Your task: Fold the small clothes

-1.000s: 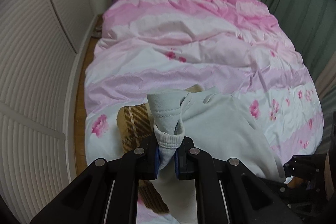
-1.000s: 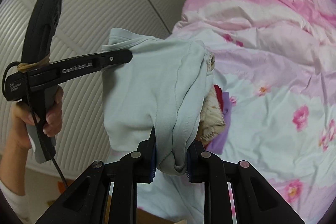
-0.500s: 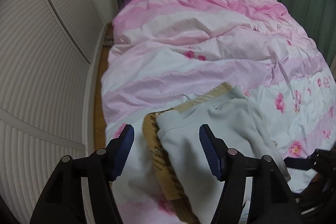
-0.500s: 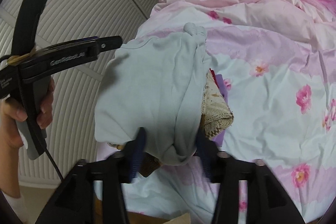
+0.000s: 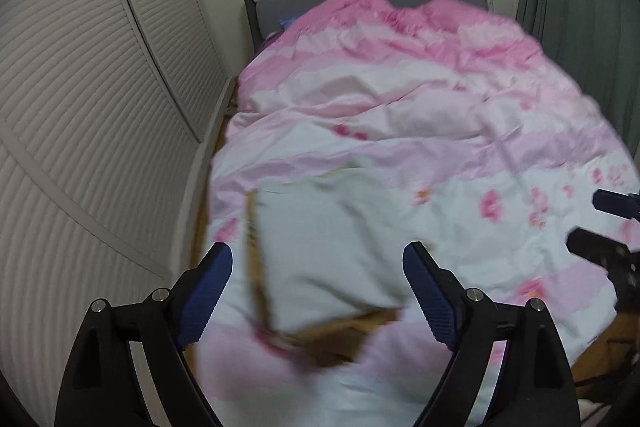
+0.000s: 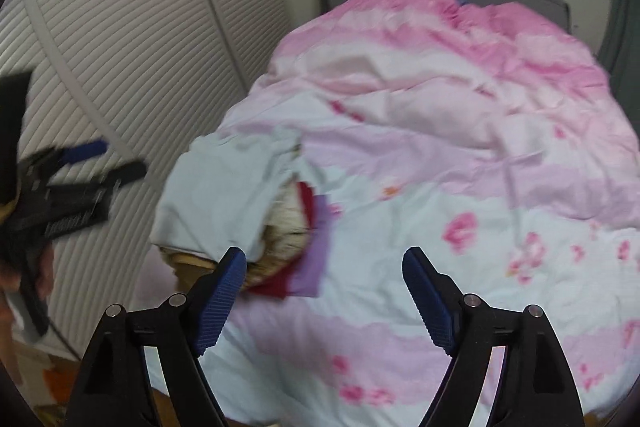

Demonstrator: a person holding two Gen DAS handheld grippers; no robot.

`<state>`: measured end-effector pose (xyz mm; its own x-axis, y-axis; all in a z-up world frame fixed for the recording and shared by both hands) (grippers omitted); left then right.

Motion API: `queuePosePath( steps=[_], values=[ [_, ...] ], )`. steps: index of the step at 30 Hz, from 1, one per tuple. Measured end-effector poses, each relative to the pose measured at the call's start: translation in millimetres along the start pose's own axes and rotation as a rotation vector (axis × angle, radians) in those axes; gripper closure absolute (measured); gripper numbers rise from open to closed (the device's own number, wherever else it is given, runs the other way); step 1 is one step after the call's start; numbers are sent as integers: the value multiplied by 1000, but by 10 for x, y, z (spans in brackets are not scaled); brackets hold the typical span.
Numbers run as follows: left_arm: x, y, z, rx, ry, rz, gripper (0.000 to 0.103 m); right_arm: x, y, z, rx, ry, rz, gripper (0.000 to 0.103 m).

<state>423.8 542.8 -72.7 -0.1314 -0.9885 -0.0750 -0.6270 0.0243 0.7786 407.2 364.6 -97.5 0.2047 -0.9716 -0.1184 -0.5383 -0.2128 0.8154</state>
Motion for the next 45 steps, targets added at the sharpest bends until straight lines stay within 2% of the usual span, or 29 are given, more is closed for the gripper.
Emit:
queuePosePath(
  steps=[3,6,11,15,20,26,33,39,45],
  values=[
    [401,214,80,7,32,8,12,384,368,107,46,9,60,22],
    [853,489,150,53,45,-5,7,685,641,224,68,17,91,21],
    [1661,871,292,106,13,22,1,1244,1159,496,111,14,137,20],
    [2255,1122,378,143,-14,25,1,1688,1589,753,153,9,176,17],
    [2901,1366,536,148,31,69,0,2151,1999,1104,179,3,191,17],
    [3426,1597,781,138,87,76,0,2644,2441,1536,188,-1,198,17],
    [3938,1890,1017,132,48,75,0,3057,2830,1965,192,-33,209,17],
    [4146,2124,1063,171,13,71,0,3240,3036,2195,200,-67,215,17],
    [4194,2186,1080,173,14,80,0,3275,3145,2319,204,-80,216,17]
  ],
)
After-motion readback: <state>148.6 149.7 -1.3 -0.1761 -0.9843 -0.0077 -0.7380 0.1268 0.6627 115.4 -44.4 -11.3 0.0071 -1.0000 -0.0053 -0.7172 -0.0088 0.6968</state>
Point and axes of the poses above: each gripper's, at about its wrist camera, not at the fingertips, and y roughly against the way its jaws point, x to its right, z to its underside, the point moved 8 cm from there along -y, roughly the way its jaws point, and after that the axes turned 3 degrees about y, right-handed, at the moved point
